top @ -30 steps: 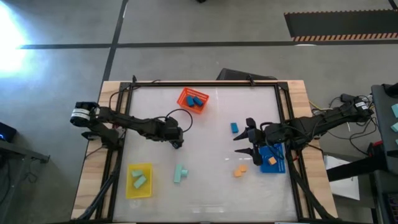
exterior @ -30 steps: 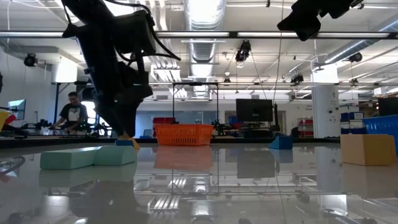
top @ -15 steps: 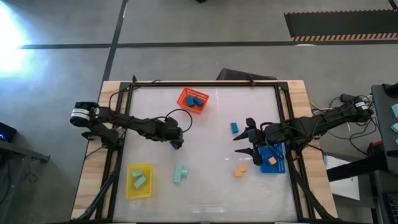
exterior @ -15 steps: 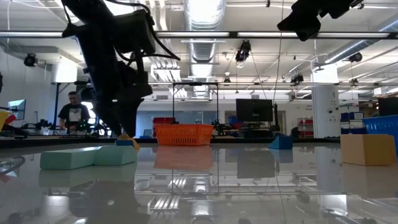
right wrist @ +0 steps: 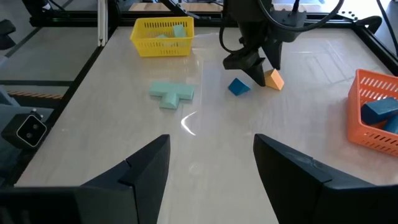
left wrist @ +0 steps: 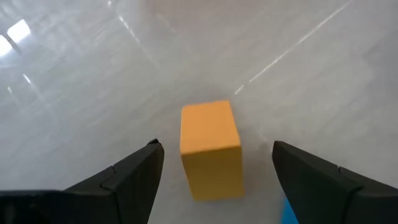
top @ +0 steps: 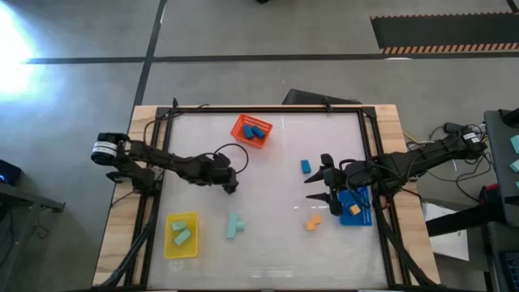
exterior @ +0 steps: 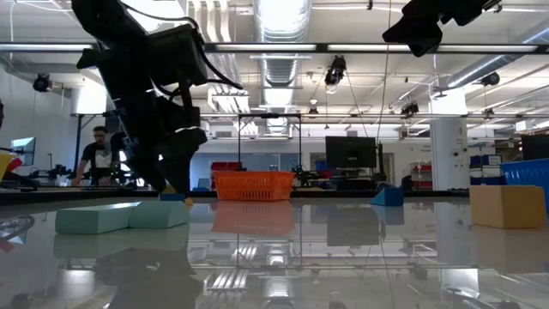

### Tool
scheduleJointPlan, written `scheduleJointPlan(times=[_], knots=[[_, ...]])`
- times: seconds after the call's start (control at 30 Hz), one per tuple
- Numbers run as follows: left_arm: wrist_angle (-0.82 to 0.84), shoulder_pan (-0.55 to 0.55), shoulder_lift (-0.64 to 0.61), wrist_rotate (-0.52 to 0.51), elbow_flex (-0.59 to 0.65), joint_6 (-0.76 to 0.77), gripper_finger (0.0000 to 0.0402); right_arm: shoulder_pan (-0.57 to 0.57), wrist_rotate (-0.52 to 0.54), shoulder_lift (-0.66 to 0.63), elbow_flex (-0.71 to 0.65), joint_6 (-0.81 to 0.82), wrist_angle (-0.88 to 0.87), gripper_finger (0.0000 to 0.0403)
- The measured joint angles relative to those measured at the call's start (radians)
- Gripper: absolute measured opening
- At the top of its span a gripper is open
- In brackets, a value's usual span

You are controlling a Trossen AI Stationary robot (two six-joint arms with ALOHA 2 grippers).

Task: Sort & place blocks by color
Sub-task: Put the yellow block into the blue bin

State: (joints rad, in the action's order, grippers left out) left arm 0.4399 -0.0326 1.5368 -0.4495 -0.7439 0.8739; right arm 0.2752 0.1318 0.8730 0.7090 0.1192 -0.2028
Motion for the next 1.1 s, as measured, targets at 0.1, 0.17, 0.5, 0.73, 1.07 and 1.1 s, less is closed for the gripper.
scheduleJointPlan(times=[0.1, 0.17, 0.5, 0.73, 1.07, 1.1], knots=[[-0.04, 0.0, 0.0, -0.005, 0.024, 0.0, 0.0275, 0.0, 0.0, 0.0, 0.0, 0.0, 0.0, 0.0221], [-0.047, 0.0, 0.0, -0.005, 0.032, 0.0, 0.0264, 0.0, 0.0, 0.0, 0.0, 0.0, 0.0, 0.0221], [-0.065, 0.0, 0.0, -0.029, 0.036, 0.001, 0.0138, 0.0, 0.0, 0.0, 0.0, -0.008, 0.001, 0.0221], [-0.067, -0.001, 0.0, -0.07, 0.036, 0.001, 0.0114, 0.0, 0.0, 0.0, 0.0, -0.015, 0.006, 0.0221], [-0.514, -0.082, -0.056, -0.133, 0.019, -0.262, 0.0114, 0.0, 0.002, 0.021, -0.001, -0.143, 0.157, 0.0221], [-0.588, -0.092, -0.066, -0.132, 0.019, -0.306, 0.0115, 0.0, 0.003, 0.03, -0.001, -0.167, 0.19, 0.0221]])
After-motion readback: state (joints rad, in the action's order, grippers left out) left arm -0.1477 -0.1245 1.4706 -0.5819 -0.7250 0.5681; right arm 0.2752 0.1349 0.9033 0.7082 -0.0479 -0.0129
